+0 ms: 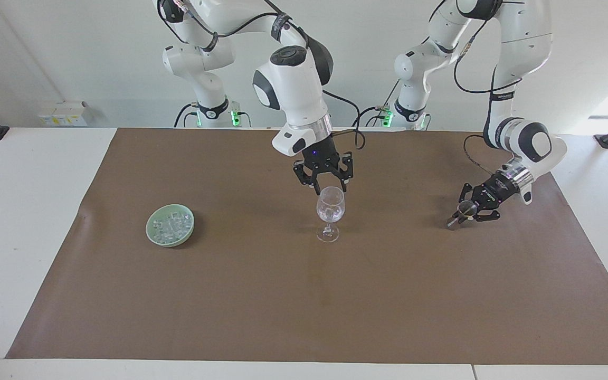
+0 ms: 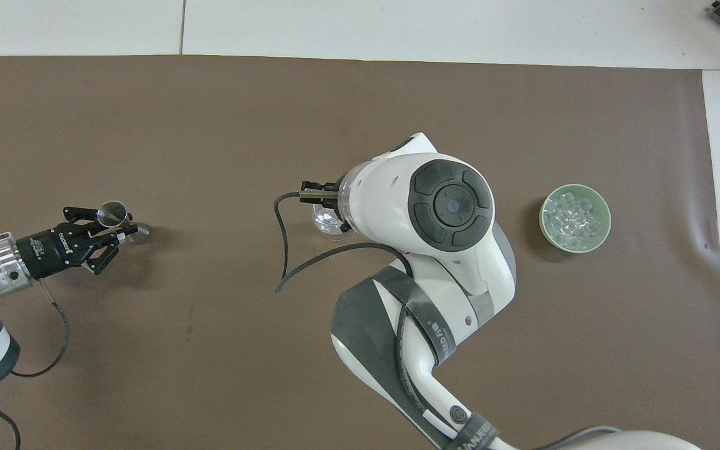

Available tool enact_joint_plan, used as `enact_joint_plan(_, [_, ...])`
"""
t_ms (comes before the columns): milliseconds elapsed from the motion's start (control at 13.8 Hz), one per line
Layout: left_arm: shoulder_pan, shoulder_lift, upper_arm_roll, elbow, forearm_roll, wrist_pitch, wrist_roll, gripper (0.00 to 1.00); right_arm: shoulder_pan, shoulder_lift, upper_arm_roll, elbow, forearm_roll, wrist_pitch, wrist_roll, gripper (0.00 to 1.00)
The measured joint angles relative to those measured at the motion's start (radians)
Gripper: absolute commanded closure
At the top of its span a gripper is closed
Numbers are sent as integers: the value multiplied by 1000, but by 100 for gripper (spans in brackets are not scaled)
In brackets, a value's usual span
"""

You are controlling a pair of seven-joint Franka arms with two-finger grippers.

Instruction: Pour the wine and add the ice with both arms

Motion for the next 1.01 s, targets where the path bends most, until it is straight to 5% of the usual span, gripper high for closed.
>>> enact_joint_plan(72, [0, 3, 0, 0, 0, 3, 3, 77, -4, 0, -2, 0, 0, 0, 0, 0])
enact_joint_plan(144, [0, 5, 0, 0, 0, 7, 11, 71, -8, 0, -3, 0, 0, -4, 0, 0])
enact_joint_plan(578, [0, 7, -1, -2, 0, 22, 38, 69, -101, -103, -8, 4, -2, -184, -7, 0])
enact_joint_plan(650, [0, 7, -1, -2, 0, 23, 39, 51, -127, -137, -9, 1, -2, -224, -21, 0])
enact_joint_plan(722, [0, 7, 0, -3, -1, 23, 40, 6, -154, -172, -9, -2, -3, -275, -43, 0])
enact_joint_plan(1011, [3, 7, 1, -2, -1, 20, 44, 0, -249, -284, -10, -15, -3, -446, -130, 0])
